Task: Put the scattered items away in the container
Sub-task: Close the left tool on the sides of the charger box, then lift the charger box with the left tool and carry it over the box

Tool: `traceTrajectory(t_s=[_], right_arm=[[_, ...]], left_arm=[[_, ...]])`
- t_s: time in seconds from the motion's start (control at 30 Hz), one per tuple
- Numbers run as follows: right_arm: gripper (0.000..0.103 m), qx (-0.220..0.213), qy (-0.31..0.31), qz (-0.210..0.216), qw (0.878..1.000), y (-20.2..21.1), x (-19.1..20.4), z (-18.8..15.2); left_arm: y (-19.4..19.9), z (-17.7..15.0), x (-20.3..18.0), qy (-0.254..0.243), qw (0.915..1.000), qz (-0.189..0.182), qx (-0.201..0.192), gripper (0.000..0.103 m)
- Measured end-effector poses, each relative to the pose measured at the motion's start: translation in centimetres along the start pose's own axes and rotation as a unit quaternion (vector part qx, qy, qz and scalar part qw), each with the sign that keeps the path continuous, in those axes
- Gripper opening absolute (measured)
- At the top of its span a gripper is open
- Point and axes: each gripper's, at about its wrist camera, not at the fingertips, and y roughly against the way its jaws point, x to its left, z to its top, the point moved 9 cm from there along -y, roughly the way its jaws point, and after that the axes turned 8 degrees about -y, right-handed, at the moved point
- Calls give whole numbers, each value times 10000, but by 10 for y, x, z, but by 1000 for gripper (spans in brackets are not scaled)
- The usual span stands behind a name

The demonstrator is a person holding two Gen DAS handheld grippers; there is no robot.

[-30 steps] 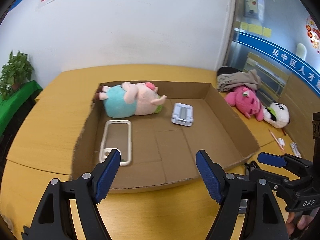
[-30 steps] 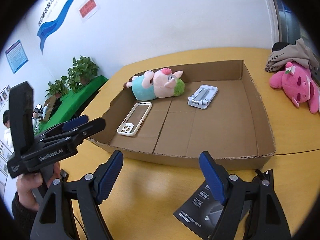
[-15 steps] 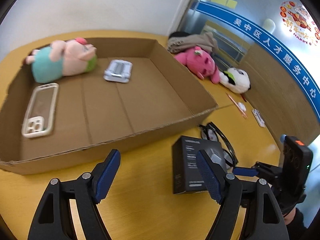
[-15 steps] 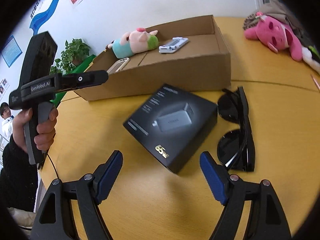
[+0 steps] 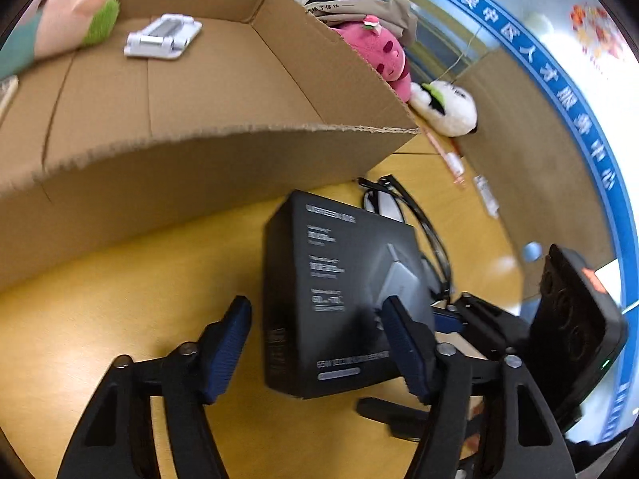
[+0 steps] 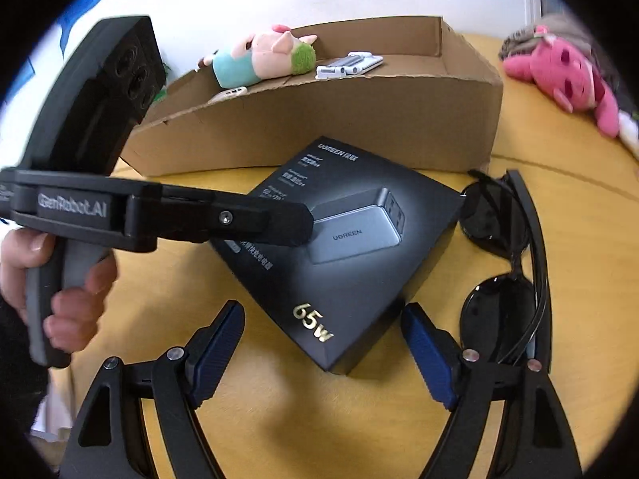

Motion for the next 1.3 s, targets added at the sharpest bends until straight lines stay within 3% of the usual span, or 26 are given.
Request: traceTrajectory(t_s=[0.13, 0.3, 0.57, 0.87, 1.3], right_arm=[[78, -152, 22, -96, 9998, 3, 2, 0], [77, -392, 144, -144, 9990, 17, 12, -1], [77, -602, 617, -25, 9963, 31, 55, 23], [77, -935, 1245, 114, 9877, 44, 106, 76], [77, -1094, 1606, 378, 9802, 33, 147, 162]], left_arm=[[6, -6, -3, -82, 9998, 145, -111, 63], [23, -16, -14, -357, 9980, 493, -191, 51], [80, -13, -11, -307, 9926, 839, -817, 45], [155, 19, 15, -155, 9809, 1198, -1523, 44], [218, 83, 65, 1, 9683, 1443, -2040, 40]])
